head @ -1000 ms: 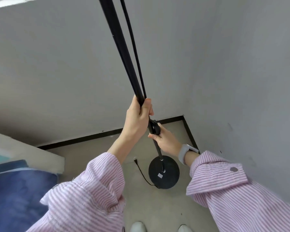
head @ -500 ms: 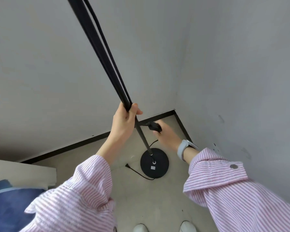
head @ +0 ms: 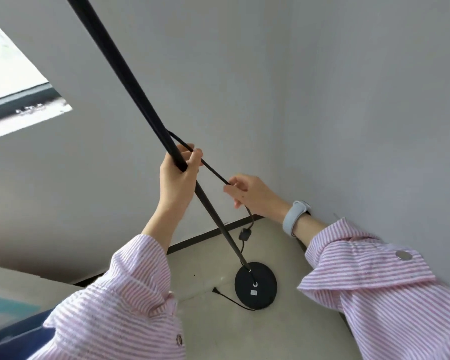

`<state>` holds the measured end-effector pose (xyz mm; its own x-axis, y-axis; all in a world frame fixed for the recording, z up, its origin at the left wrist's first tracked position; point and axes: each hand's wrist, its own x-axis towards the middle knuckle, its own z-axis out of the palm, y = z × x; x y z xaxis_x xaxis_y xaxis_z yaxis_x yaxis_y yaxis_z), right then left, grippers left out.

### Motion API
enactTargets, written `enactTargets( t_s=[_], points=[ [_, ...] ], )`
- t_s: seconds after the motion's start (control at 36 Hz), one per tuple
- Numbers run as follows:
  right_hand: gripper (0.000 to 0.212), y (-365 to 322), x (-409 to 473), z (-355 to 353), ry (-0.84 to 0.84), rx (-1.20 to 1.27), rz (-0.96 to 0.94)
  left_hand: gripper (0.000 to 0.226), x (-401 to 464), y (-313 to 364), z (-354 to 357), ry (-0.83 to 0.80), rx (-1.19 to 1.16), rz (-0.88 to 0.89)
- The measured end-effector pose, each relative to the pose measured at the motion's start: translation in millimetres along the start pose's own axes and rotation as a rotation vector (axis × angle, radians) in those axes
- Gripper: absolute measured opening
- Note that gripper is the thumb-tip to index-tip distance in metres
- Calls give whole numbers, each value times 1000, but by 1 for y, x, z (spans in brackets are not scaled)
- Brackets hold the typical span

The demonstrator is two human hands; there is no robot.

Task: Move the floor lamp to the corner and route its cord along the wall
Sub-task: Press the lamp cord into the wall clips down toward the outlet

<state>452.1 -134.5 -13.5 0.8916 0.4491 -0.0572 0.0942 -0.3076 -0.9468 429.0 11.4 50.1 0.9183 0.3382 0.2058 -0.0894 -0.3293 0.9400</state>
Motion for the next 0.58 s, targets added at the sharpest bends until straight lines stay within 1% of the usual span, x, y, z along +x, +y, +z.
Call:
enactTargets(
  t_s=[0.08, 0.17, 0.31, 0.39, 0.47, 0.58],
  points=[
    [24, -36, -4, -10, 21, -6, -72, 12, -5, 28, -14, 100, 5, 53],
    [24, -58, -8, -22, 92, 19, -65, 24, -16, 47, -26, 238, 4, 102],
    [23, -80, -14, -32, 146, -14, -30, 24, -27, 65, -33, 431, -40, 67],
    [23, -85, -17, -32, 175, -39, -27, 22, -34, 67, -34, 511, 4, 50],
    [23, -85, -22, -33, 185, -51, -6, 19, -37, 71, -33, 518, 6, 4],
    [23, -84, -27, -39, 199, -46, 28, 14, -32, 78, -31, 396, 24, 23]
  ],
)
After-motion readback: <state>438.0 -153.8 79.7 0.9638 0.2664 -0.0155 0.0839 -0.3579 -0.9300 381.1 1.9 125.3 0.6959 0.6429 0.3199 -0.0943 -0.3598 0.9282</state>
